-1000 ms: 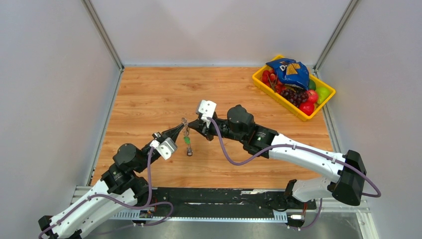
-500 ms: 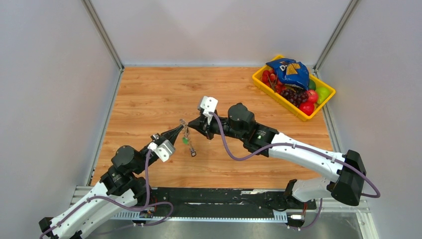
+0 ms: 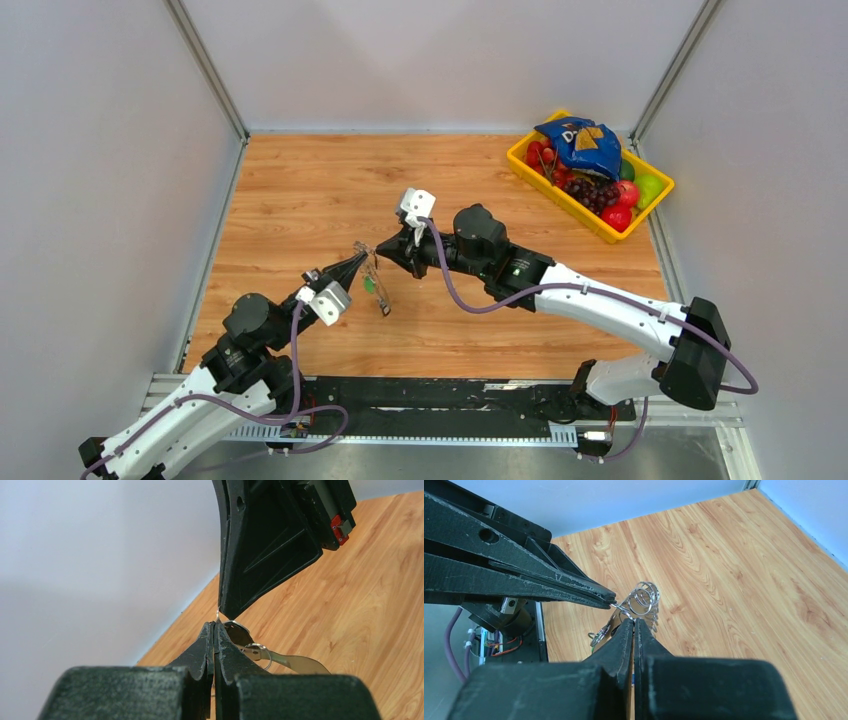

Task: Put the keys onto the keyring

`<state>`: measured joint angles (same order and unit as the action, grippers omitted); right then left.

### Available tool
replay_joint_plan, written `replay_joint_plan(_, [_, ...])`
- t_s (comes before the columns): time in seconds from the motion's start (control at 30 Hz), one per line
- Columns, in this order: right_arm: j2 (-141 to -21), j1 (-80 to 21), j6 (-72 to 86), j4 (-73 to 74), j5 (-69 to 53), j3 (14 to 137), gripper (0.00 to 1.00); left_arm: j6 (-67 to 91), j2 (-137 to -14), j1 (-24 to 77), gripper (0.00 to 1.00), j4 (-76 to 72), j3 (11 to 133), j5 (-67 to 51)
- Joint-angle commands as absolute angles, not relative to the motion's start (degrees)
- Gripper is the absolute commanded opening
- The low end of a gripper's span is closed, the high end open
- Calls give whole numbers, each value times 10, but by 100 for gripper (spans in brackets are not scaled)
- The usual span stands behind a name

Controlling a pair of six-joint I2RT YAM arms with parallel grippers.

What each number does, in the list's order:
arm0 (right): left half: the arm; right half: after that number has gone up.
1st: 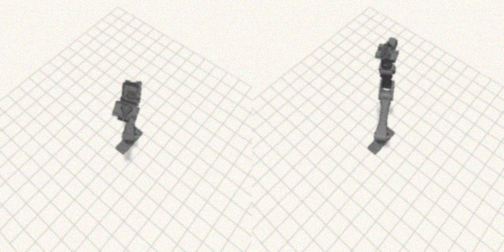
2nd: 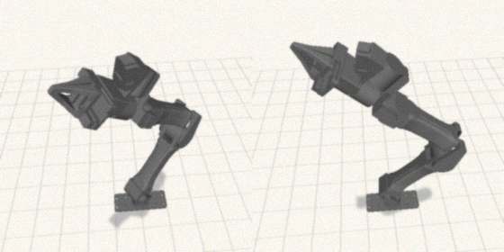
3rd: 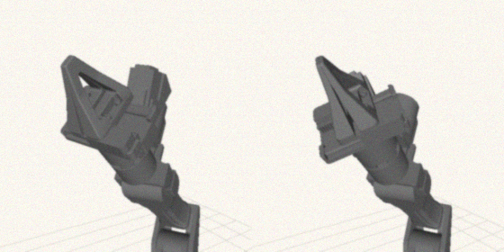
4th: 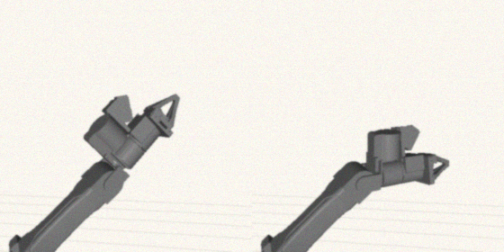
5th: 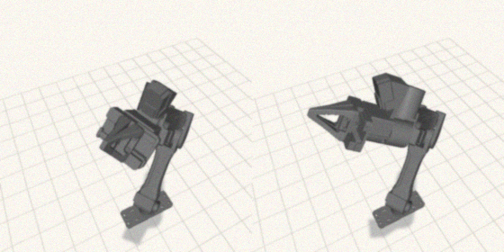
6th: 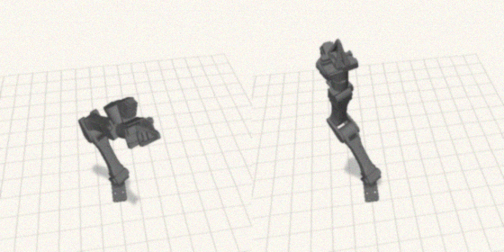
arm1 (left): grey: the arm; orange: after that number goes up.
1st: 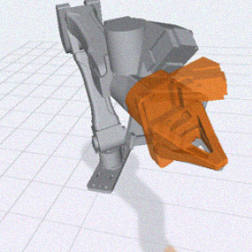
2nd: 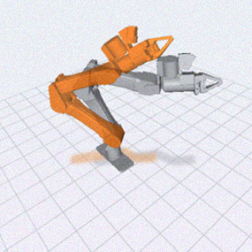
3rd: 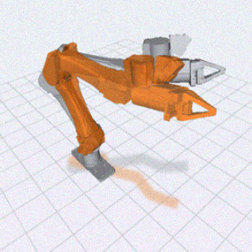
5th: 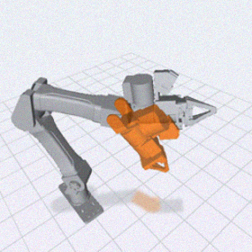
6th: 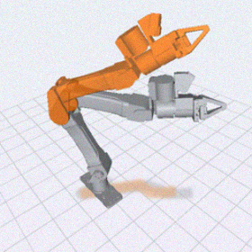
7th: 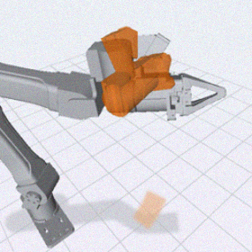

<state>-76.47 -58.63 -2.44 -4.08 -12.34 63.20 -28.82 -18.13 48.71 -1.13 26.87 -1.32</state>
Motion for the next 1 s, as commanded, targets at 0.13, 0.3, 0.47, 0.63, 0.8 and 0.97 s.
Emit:
replay_joint_plan(0.13, [-766,-578,21,-68,-110,660,0,-276,-173,489,0,-60,273,-30])
replay_joint_plan(0.3, [-768,-578,32,-74,-106,661,0,-275,-172,489,0,-60,273,-31])
replay_joint_plan(0.47, [-780,-578,50,-65,-112,672,0,-274,-171,490,0,-61,273,-34])
replay_joint_plan(0.63, [-792,-576,72,-46,-125,691,0,-274,-169,490,0,-60,272,-33])
replay_joint_plan(0.8, [-782,-576,76,-59,-139,683,0,-274,-165,488,0,-60,270,-30])
replay_joint_plan(0.97, [-766,-576,80,-76,-154,665,0,-275,-160,489,0,-66,268,-18])
